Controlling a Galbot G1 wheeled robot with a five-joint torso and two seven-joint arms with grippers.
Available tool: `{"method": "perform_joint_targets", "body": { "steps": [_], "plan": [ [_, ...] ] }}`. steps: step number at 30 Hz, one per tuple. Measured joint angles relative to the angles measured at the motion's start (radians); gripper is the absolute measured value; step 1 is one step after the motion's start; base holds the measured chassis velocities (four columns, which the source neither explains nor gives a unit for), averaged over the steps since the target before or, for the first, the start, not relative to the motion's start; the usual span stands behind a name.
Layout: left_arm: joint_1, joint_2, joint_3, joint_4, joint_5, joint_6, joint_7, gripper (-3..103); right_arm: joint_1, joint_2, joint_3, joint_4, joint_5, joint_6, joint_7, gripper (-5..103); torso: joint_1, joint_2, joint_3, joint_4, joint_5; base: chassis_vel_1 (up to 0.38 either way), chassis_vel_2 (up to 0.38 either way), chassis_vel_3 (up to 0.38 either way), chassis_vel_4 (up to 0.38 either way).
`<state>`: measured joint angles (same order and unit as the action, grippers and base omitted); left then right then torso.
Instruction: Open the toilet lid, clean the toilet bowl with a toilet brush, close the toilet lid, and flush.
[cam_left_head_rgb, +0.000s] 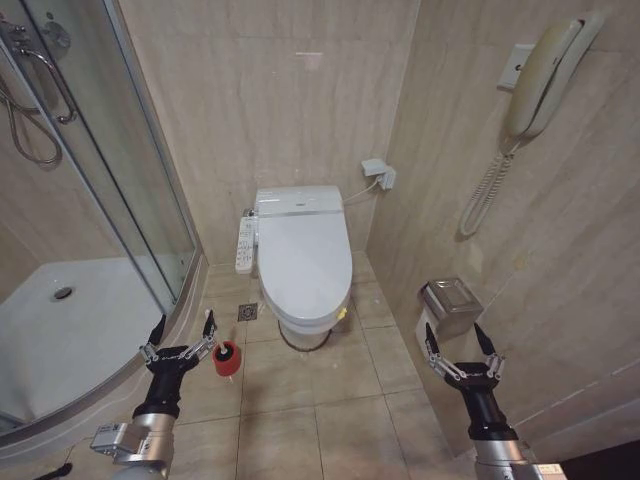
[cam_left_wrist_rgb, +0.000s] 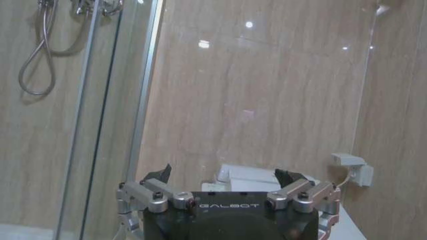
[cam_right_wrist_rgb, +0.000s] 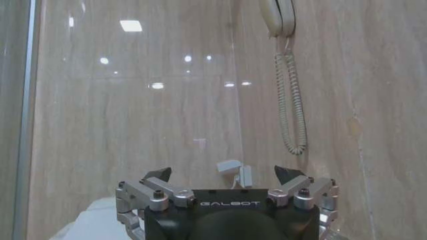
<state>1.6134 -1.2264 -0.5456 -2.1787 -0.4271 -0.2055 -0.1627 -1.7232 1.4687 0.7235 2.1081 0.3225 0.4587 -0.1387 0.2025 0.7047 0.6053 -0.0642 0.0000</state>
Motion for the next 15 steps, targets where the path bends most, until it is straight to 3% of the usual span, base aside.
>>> {"method": "perform_joint_targets", "body": {
  "steps": [6,15],
  "plan": [
    [0.002,-0.005,0.004,-0.001,0.002,-0.001,0.003,100,0.001,-0.004,0.005,-0.002,0.002,0.001,0.0,100,0.0,0.0,0.0,0.0001,-0.0001,-0.132,0.139,0.131,-0.135],
    [0.004,-0.006,0.002,-0.004,0.003,-0.003,0.008,100,0.003,-0.003,0.001,-0.004,0.002,0.001,-0.001,100,0.0,0.0,0.0,0.0,-0.0002,-0.221,0.221,0.229,-0.223]
  ]
}}
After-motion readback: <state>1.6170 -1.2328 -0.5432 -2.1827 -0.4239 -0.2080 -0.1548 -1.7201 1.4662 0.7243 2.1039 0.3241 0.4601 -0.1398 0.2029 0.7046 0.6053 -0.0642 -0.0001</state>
